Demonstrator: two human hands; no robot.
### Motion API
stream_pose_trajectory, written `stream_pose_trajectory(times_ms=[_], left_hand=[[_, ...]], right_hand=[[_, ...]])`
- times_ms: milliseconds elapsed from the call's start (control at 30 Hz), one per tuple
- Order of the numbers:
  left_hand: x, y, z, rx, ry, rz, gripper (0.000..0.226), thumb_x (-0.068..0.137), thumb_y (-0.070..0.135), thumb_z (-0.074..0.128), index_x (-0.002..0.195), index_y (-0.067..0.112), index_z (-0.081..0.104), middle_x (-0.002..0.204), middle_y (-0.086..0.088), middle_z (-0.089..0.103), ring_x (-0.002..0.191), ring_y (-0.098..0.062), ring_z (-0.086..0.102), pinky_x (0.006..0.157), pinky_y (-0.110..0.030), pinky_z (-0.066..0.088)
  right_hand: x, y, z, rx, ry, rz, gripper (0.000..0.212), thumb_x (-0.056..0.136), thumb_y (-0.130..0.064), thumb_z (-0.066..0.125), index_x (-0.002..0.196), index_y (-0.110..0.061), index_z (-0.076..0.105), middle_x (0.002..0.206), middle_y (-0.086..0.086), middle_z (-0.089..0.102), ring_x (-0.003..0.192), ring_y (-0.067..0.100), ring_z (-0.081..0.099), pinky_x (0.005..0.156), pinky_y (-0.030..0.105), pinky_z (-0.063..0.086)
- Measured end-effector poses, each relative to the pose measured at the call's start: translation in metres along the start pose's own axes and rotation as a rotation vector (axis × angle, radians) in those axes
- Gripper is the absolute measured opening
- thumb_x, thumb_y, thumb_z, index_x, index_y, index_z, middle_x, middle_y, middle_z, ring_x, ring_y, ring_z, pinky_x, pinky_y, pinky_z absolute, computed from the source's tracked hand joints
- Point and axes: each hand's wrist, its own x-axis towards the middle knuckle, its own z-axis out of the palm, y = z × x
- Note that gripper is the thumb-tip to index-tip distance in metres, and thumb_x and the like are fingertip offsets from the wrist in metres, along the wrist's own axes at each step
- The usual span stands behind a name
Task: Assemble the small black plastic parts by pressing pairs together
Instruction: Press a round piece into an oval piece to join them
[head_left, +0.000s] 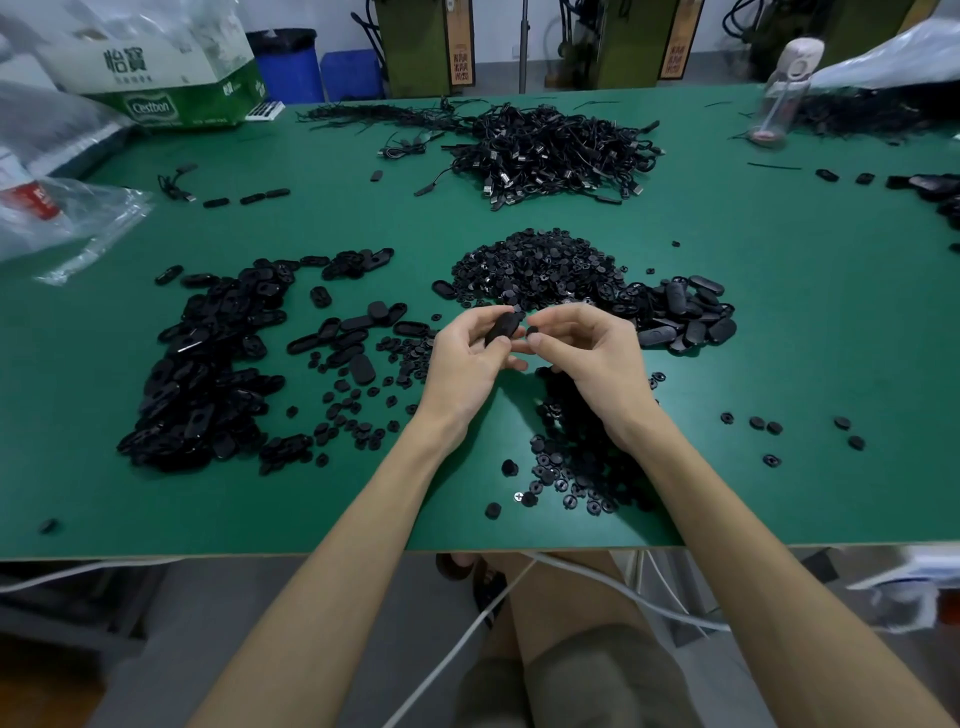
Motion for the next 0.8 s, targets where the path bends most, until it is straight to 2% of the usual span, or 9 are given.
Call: stream_pose_trajectory(times_ms=[267,467,600,800], left_hand=[[-0.0015,0.0015,0.0011,-0.007,-0.03,0.012,0.03,0.099,-0.009,0.053,0.128,-0.004,0.06,0.121,-0.014,0.068,0.099,-0.017,0.076,0.077,-0.025,0.06],[-0.0029,0.0017,0.0018,-0.026,-0.032,0.025,0.027,0.102,-0.007,0.052,0.127,-0.005,0.063,0.121,-0.02,0.067,0.098,-0.019,0.076,0.077,-0.026,0.061],[-0.0038,0.0028,0.002,-0.034,-0.036,0.028,0.028,0.101,-0.006,0.055,0.127,-0.004,0.064,0.122,-0.017,0.067,0.103,-0.024,0.075,0.08,-0.031,0.062],[-0.0041,0.0025,0.0016,-0.069,0.017,0.04,0.016,0.101,0.002,0.06,0.115,0.002,0.069,0.105,-0.007,0.068,0.094,-0.022,0.077,0.072,-0.029,0.063]], right_hand=[[-0.0011,-0.0023,-0.0004,-0.008,0.014,-0.002,0.015,0.089,0.001,0.075,0.094,-0.014,0.075,0.082,-0.004,0.077,0.076,0.003,0.071,0.066,0.014,0.051],[-0.0009,-0.002,0.0006,-0.011,0.035,0.033,0.013,0.089,0.0,0.076,0.096,-0.01,0.074,0.085,0.001,0.077,0.075,0.004,0.071,0.066,0.014,0.051],[-0.001,-0.002,0.0009,-0.026,0.05,0.045,0.011,0.088,0.002,0.076,0.098,-0.003,0.073,0.082,0.001,0.075,0.073,0.004,0.07,0.065,0.014,0.051],[-0.0007,-0.0027,0.0011,-0.055,0.043,0.045,0.008,0.089,-0.002,0.077,0.092,-0.009,0.075,0.086,0.004,0.076,0.078,0.009,0.07,0.068,0.017,0.052]])
